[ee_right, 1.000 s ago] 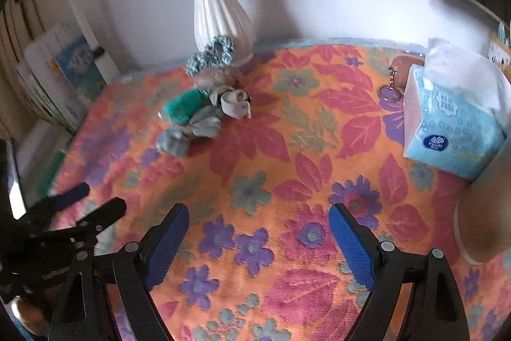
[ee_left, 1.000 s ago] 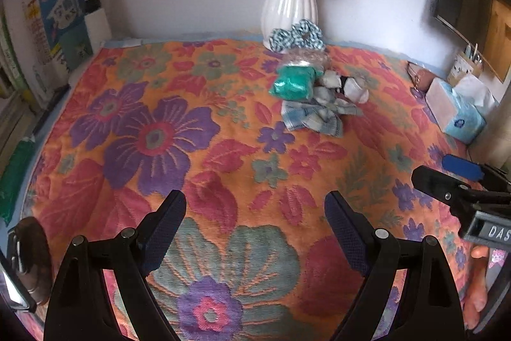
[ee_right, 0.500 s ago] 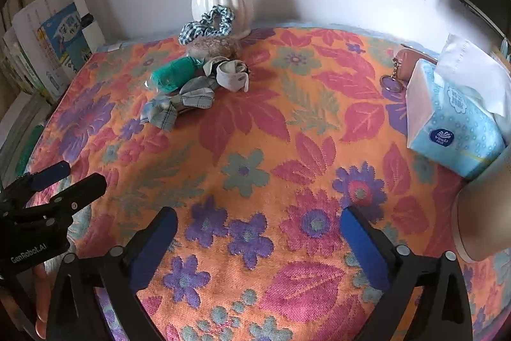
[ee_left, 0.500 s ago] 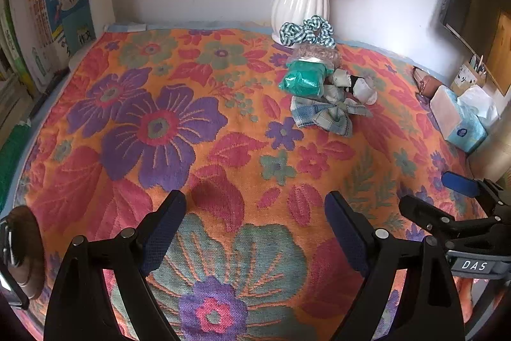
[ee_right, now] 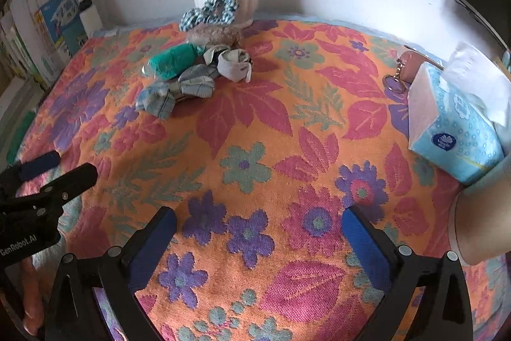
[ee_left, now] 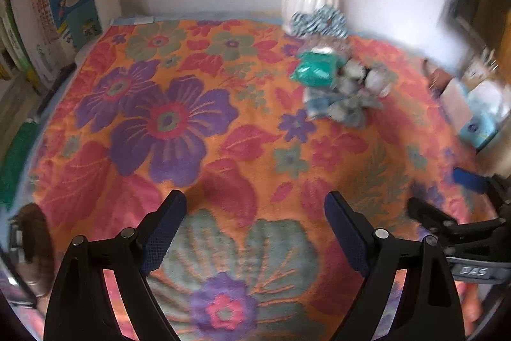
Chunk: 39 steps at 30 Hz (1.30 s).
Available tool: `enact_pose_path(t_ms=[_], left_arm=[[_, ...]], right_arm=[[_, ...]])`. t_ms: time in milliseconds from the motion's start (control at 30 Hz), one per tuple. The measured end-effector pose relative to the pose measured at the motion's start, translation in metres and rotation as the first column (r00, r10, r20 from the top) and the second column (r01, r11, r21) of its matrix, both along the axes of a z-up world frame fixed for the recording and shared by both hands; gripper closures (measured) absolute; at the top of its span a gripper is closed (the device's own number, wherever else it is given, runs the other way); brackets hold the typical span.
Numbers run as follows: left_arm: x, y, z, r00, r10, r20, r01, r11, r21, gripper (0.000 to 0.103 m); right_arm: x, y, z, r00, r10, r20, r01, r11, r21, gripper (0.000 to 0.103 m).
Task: Organize soft objects
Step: 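Grasp the green sand bag with the left gripper while the right gripper grasps the white sock bundle, then lift the green bag and sock bundle and carry both toward the glass bowl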
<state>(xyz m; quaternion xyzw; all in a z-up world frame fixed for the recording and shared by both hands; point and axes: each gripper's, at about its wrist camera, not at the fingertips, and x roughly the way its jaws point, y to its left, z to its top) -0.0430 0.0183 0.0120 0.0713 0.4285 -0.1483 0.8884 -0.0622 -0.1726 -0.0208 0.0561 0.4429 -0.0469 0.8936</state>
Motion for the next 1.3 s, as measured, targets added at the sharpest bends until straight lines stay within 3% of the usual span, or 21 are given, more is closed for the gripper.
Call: enact_pose_path(t_ms=[100, 233, 300, 433, 500, 567, 667, 833, 900, 933, 1000, 1033, 1067, 1100, 1167, 1300], left_arm=[[0.004, -0.002, 0.005, 0.998, 0.022, -0.059, -0.016, 0.996, 0.089, 0.016], [0.009, -0.002, 0.036, 0.998, -0.034, -0.055, 0.032, 0.999, -0.037, 0.016], [0.020, -0.015, 0.050, 0.999, -0.048, 0.002, 0.048, 0.999, -0.013, 0.016], [0.054, -0.037, 0.051, 0.995, -0.086, 0.044, 0.086, 0.996, -0.003, 0.016], [0.070, -0.045, 0.047, 0.994, -0.101, 0.050, 0.102, 0.994, -0.028, 0.025], [0.085, -0.052, 0.041, 0.992, -0.113, 0.054, 0.115, 0.993, -0.040, 0.030], [0.095, -0.061, 0.033, 0.991, -0.120, 0.064, 0.122, 0.992, -0.016, 0.031], [0.098, -0.054, 0.022, 0.984, -0.172, 0.047, 0.177, 0.977, -0.118, 0.031], [0.096, -0.059, 0.019, 0.983, -0.177, 0.046, 0.180, 0.980, -0.080, 0.031], [0.095, -0.061, 0.018, 0.982, -0.177, 0.059, 0.181, 0.981, -0.064, 0.031], [0.093, -0.064, 0.017, 0.981, -0.175, 0.080, 0.180, 0.982, -0.055, 0.032], [0.093, -0.065, 0.017, 0.981, -0.173, 0.090, 0.178, 0.983, -0.052, 0.042], [0.093, -0.067, 0.017, 0.980, -0.173, 0.096, 0.178, 0.983, -0.047, 0.059], [0.093, -0.069, 0.015, 0.979, -0.183, 0.088, 0.187, 0.981, -0.045, 0.063], [0.090, -0.076, 0.010, 0.974, -0.214, 0.072, 0.216, 0.976, -0.031, 0.066], [0.081, -0.085, 0.014, 0.962, -0.236, 0.137, 0.238, 0.971, 0.007, 0.067]], right_arm=[[0.003, -0.006, 0.002, 0.994, 0.083, -0.066, -0.081, 0.996, 0.019, 0.000], [0.014, -0.020, 0.014, 0.983, 0.099, -0.157, -0.081, 0.990, 0.114, 0.001], [0.020, -0.025, 0.031, 0.992, 0.086, -0.091, -0.076, 0.991, 0.114, 0.002], [0.047, -0.037, 0.062, 0.997, 0.026, 0.066, -0.033, 0.995, 0.098, 0.004], [0.061, -0.034, 0.066, 0.991, 0.040, 0.126, -0.048, 0.997, 0.060, 0.013], [0.074, -0.030, 0.061, 0.982, 0.082, 0.172, -0.089, 0.996, 0.032, 0.028], [0.100, -0.036, 0.043, 0.984, 0.110, 0.139, -0.122, 0.989, 0.085, 0.047], [0.109, -0.043, 0.025, 0.980, 0.146, 0.133, -0.169, 0.969, 0.179, 0.048], [0.108, -0.039, 0.025, 0.978, 0.153, 0.139, -0.175, 0.972, 0.158, 0.059], [0.108, -0.038, 0.023, 0.977, 0.166, 0.137, -0.187, 0.969, 0.159, 0.071], [0.104, -0.035, 0.026, 0.974, 0.163, 0.159, -0.186, 0.973, 0.136, 0.074], [0.103, -0.037, 0.026, 0.973, 0.159, 0.166, -0.182, 0.974, 0.132, 0.074], [0.100, -0.038, 0.027, 0.972, 0.156, 0.175, -0.180, 0.975, 0.134, 0.074], [0.097, -0.039, 0.027, 0.971, 0.156, 0.180, -0.182, 0.974, 0.137, 0.074], [0.095, -0.040, 0.027, 0.969, 0.162, 0.187, -0.189, 0.972, 0.141, 0.074], [0.092, -0.044, 0.028, 0.969, 0.151, 0.194, -0.178, 0.976, 0.128, 0.074]])
